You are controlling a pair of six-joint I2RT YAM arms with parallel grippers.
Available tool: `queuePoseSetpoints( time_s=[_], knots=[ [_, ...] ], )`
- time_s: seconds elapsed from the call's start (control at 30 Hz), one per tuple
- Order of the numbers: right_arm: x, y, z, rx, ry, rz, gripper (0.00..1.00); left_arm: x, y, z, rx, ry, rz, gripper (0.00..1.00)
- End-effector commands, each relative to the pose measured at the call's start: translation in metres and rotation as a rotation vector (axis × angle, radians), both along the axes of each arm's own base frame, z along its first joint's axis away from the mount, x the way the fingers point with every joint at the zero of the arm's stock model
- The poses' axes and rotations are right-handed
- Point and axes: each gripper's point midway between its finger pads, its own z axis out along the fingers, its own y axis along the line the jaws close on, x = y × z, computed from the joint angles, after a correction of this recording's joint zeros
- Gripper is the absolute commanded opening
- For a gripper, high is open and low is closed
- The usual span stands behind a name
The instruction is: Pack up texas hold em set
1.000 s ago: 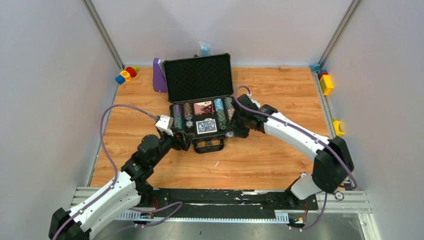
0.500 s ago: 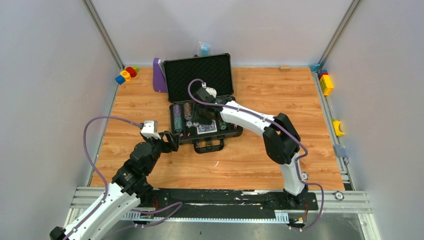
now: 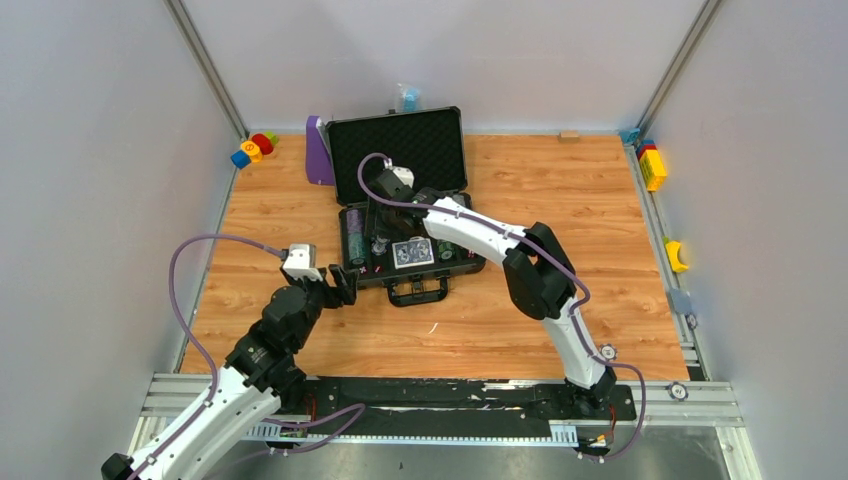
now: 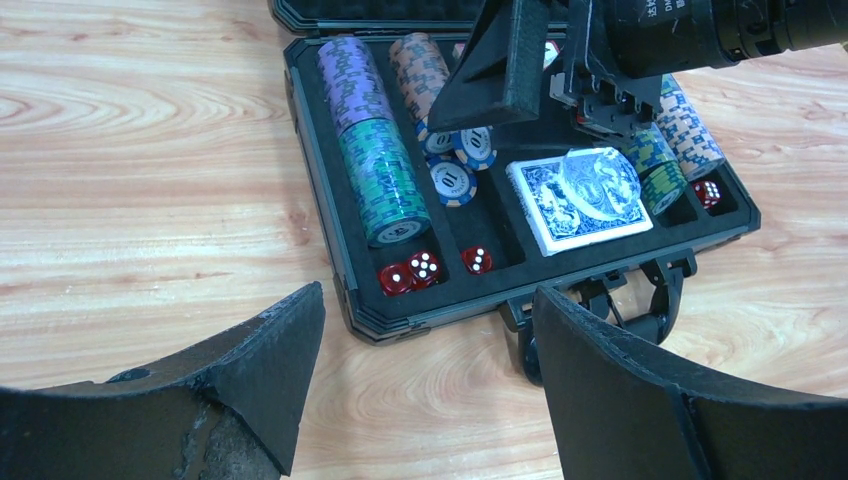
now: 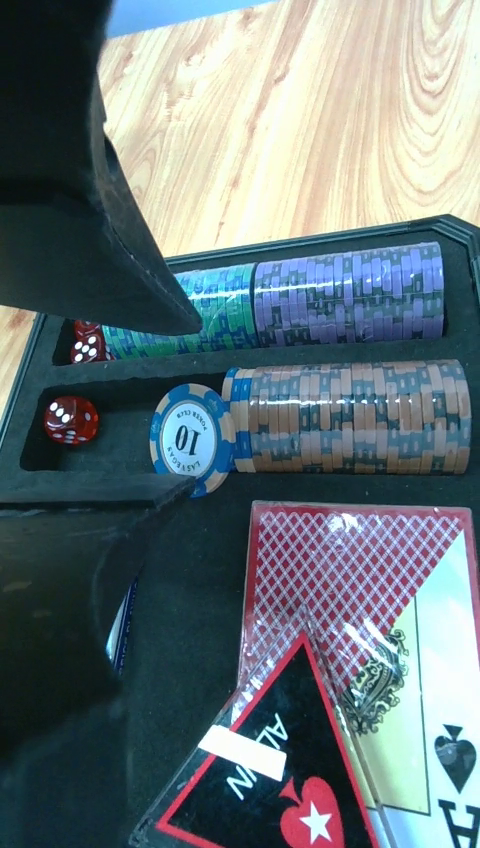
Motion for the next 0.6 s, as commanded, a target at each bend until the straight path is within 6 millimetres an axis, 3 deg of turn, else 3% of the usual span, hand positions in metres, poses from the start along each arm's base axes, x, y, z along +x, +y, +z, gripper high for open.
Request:
queuePoseSetpoints(
  time_s=[0.0,0.17,0.37,0.47,0.57],
  knots=[
    [0.012,0.011,0.013,0.017,-0.069,0.005,0.58,0.002,0.0,0.007,-0.008,-0.039,0.0,0.84],
    [0.007,0.011,0.038,0.048,-0.093,0.028,0.58,0.001,-0.001,0.009,-0.01,-0.044,-0.01,0.84],
    [0.002,-0.005,0.075,0.062,-0.162,0.032,0.56,0.001,-0.004,0.009,-0.005,-0.051,-0.032,0.83],
    [0.004,-0.015,0.081,0.045,-0.194,0.012,0.5,0.002,-0.007,0.009,0.0,-0.046,-0.043,0.83],
    [0.006,-0.018,0.075,0.039,-0.187,0.003,0.44,0.003,-0.008,0.01,0.003,-0.045,-0.047,0.83]
  ],
)
